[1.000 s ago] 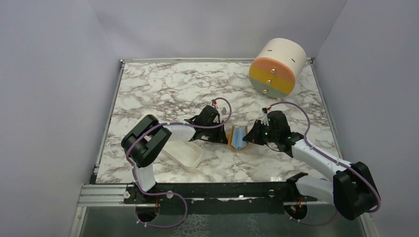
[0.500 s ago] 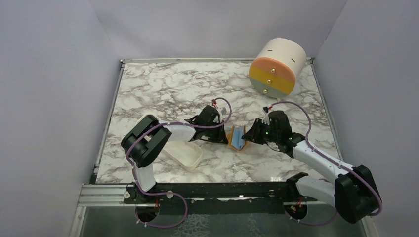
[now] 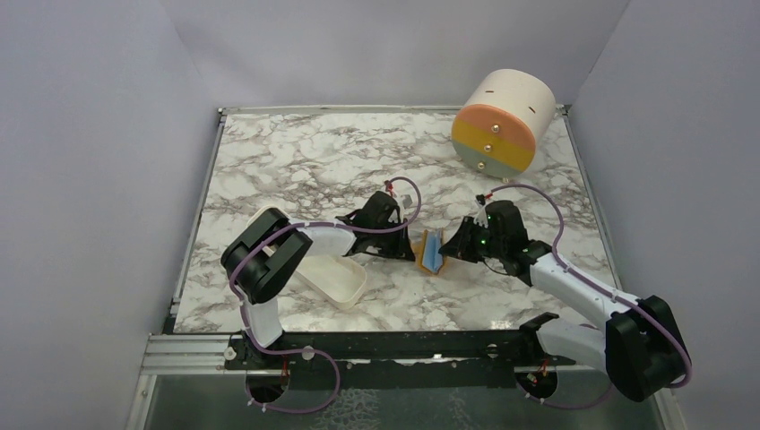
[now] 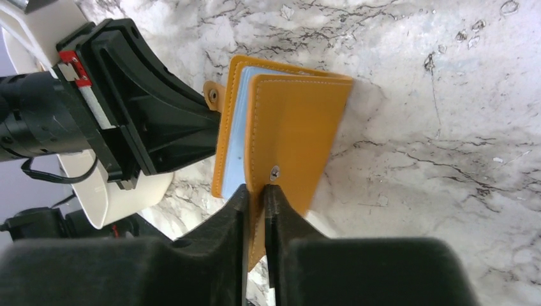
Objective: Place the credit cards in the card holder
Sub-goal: Open the card holder at the center of the board.
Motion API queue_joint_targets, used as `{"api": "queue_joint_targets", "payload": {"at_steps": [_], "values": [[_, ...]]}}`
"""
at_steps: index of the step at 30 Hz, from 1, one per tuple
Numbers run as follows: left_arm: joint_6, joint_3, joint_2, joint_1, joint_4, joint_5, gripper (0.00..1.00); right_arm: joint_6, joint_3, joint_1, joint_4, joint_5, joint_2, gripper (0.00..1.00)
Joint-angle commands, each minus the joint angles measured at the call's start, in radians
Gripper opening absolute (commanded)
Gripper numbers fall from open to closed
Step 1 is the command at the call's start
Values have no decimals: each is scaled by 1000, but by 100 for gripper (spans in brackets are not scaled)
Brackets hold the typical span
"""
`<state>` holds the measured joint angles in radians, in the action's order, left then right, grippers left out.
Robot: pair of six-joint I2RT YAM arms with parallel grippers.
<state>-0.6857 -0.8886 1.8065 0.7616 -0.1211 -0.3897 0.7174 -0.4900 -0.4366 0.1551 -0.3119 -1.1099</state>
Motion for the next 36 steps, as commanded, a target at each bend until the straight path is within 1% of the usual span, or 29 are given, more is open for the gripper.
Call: {"api": "queue_joint_targets", "payload": {"at_steps": [1, 2, 6, 7, 10, 14, 18, 20, 23, 27, 31, 36], "values": [[19, -24, 33, 7, 31, 35, 0, 2, -22, 0, -38, -22, 1, 3], [20, -25, 31, 7, 33, 39, 0, 0, -19, 1, -37, -15, 0, 1], [23, -33, 27, 7, 46, 47, 0, -13, -25, 0, -10, 12, -5, 1], [23, -36, 23, 7, 53, 52, 2, -18, -32, 1, 6, 21, -6, 1], [27, -53, -3, 3, 96, 81, 13, -44, -62, 1, 78, 68, -5, 1], [27, -71, -83, -26, 159, 130, 34, -100, -94, 1, 158, 121, 0, 1], [22, -83, -191, -50, 185, 163, 45, -138, -112, 1, 190, 125, -25, 1], [30, -92, -219, -50, 174, 133, 49, -153, -110, 1, 171, 96, -40, 1], [25, -85, -233, -49, 115, 62, 52, -152, -94, 1, 113, 56, -45, 1], [33, -69, -198, -49, 62, -8, 52, -142, -85, 0, 74, 24, -63, 1], [43, -51, -148, -50, 22, -40, 53, -146, -85, 0, 79, 30, -74, 2], [62, -59, -72, -49, 10, -52, 53, -140, -76, 1, 75, 28, -63, 2]]}}
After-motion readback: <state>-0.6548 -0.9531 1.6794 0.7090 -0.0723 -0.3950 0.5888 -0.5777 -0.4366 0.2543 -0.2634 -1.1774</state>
